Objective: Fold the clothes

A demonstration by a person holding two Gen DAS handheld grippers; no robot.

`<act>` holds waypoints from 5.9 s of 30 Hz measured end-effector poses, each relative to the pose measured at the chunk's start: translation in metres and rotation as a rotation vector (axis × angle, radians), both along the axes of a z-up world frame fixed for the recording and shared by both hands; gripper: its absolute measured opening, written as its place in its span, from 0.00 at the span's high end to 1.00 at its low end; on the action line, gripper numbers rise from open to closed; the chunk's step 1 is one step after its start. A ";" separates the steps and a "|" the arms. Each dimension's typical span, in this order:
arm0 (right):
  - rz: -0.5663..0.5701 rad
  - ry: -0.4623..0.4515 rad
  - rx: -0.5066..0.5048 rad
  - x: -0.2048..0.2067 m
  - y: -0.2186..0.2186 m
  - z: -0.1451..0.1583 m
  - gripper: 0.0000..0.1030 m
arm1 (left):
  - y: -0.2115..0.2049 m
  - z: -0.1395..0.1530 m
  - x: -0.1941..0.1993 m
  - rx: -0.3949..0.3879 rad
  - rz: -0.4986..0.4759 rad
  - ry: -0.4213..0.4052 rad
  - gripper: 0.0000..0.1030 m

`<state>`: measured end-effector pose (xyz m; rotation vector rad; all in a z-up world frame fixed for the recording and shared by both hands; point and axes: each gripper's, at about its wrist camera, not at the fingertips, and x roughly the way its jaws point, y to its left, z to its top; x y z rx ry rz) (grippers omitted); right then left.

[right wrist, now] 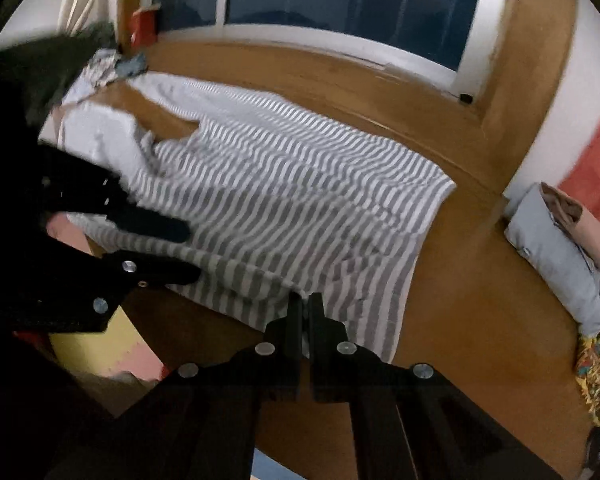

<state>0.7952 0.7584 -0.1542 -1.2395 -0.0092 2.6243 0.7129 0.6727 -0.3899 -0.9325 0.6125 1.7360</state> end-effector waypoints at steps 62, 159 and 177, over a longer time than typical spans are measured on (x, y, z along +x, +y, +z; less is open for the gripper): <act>0.265 -0.096 -0.170 -0.088 -0.069 -0.031 0.90 | 0.000 0.005 -0.155 -0.111 0.145 -0.030 0.46; 0.403 -0.149 -0.176 -0.367 -0.106 -0.007 0.76 | -0.194 0.015 -0.246 -0.011 0.367 -0.142 0.33; 0.831 -0.120 -0.186 -0.398 -0.118 -0.020 0.81 | -0.177 0.000 -0.227 -0.069 0.571 -0.108 0.32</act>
